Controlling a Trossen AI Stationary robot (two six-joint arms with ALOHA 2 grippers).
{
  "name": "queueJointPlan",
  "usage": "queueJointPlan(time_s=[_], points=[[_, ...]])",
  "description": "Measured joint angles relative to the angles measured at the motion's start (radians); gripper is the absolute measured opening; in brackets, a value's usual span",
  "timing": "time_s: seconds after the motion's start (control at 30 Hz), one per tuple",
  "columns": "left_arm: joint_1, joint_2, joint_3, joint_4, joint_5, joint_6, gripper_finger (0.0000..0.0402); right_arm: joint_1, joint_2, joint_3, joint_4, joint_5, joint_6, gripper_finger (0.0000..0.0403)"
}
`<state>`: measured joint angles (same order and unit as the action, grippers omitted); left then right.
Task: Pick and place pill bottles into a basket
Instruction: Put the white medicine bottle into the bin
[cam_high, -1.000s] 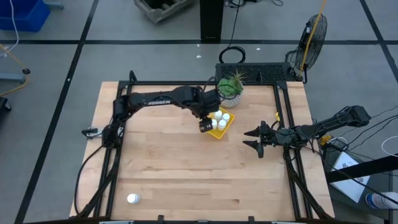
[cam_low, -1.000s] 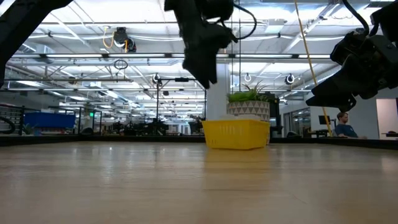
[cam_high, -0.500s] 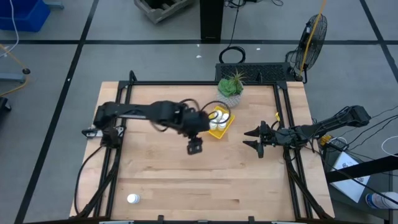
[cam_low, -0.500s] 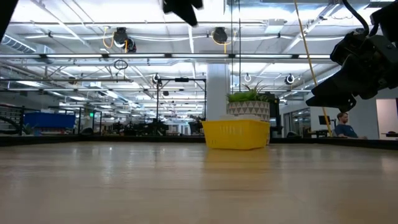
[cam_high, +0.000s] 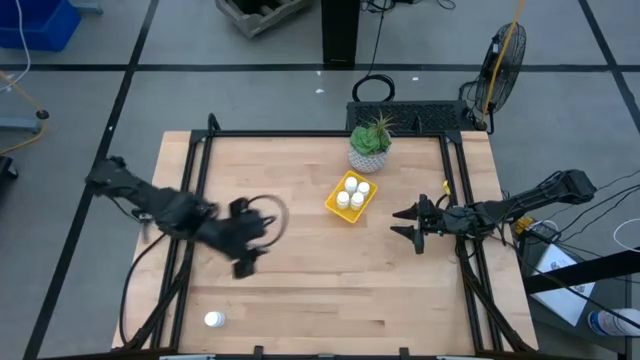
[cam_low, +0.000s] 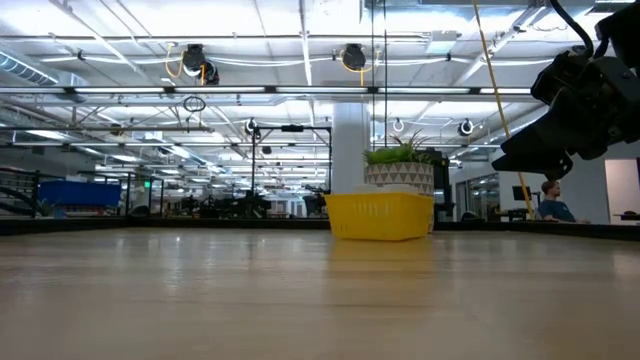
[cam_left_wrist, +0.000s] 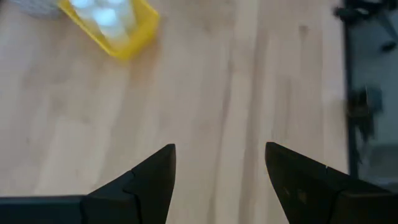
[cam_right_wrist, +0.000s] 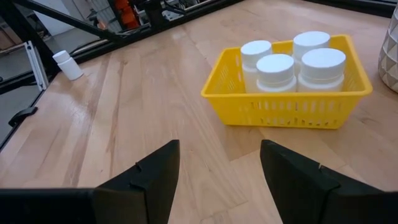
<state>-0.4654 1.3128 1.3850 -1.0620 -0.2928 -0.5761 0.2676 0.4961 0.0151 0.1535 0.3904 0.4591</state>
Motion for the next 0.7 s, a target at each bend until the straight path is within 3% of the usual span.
queueJointPlan(time_s=[0.17, 0.27, 0.6, 0.7], points=[[-0.173, -0.162, -0.193, 0.027, 0.006, -0.054, 0.0253, 0.000, 0.000, 0.000, 0.000, 0.000, 0.000, 0.0215], [-0.268, -0.208, -0.261, 0.019, 0.049, -0.006, 0.0253, 0.000, 0.000, 0.000, 0.000, 0.000, 0.000, 0.0215], [-0.528, -0.186, -0.403, -0.050, 0.244, 0.190, 0.0253, 0.000, 0.000, 0.000, -0.001, 0.000, 0.000, 0.0215], [-0.581, -0.165, -0.407, -0.032, 0.343, 0.289, 0.0253, 0.000, 0.000, 0.000, -0.001, 0.000, 0.000, 0.0215]])
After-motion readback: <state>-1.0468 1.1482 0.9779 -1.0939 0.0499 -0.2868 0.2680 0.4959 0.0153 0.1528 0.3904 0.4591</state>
